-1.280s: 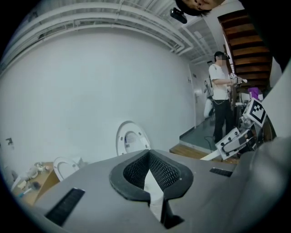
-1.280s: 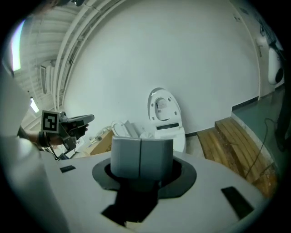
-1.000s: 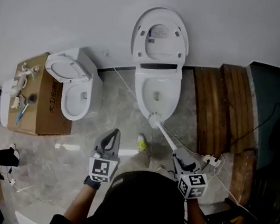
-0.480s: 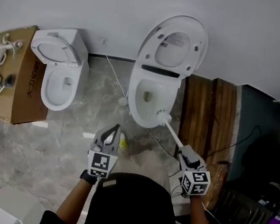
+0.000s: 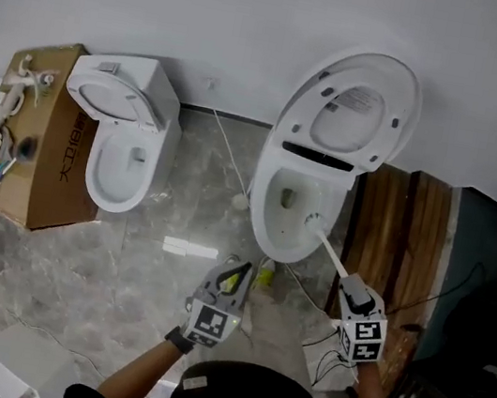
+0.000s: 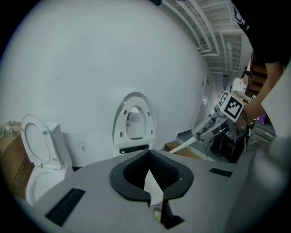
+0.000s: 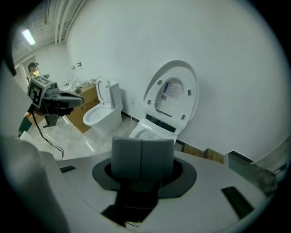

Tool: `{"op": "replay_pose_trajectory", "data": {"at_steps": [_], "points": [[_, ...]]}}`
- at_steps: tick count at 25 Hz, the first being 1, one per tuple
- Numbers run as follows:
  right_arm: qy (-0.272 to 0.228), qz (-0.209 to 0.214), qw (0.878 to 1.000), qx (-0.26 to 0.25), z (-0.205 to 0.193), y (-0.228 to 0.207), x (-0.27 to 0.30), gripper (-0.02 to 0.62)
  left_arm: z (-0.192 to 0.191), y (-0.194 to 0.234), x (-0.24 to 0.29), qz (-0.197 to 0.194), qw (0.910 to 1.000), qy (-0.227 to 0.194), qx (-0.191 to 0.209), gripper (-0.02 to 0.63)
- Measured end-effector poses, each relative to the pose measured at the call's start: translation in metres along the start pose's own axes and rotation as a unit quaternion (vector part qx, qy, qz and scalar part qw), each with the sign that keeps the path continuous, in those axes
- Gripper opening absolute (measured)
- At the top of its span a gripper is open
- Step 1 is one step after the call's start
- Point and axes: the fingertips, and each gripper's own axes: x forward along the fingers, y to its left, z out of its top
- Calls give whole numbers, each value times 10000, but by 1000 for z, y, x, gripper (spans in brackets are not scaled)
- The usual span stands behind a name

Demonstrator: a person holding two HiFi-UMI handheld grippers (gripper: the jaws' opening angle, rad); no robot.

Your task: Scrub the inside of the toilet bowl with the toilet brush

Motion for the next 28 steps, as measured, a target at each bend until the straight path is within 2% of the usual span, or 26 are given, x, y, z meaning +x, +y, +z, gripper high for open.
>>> {"op": "replay_pose_trajectory", "data": {"at_steps": [6, 9, 12, 19, 24, 28], "points": [[106, 33, 9997, -223, -13, -33, 98, 161, -56, -1, 74, 28, 9969, 424, -664, 17], [102, 264, 9992, -282, -21, -33, 154, 161, -77, 5, 109, 64, 9969, 462, -641, 17], [-56, 400, 9971, -650, -21, -42, 217, 161, -105, 21, 154, 364, 9954, 509, -721, 17], [-173, 760, 9929, -900, -55, -7, 304, 161, -182, 17, 181, 468, 9900, 905, -978, 17], [-208, 797, 9958, -401, -61, -3, 349, 161, -216, 2, 212, -32, 9932, 1049, -500, 17], [-427, 920, 9946, -228, -54, 18, 365, 163, -218, 6, 214, 39, 9917, 1049, -735, 17]]}}
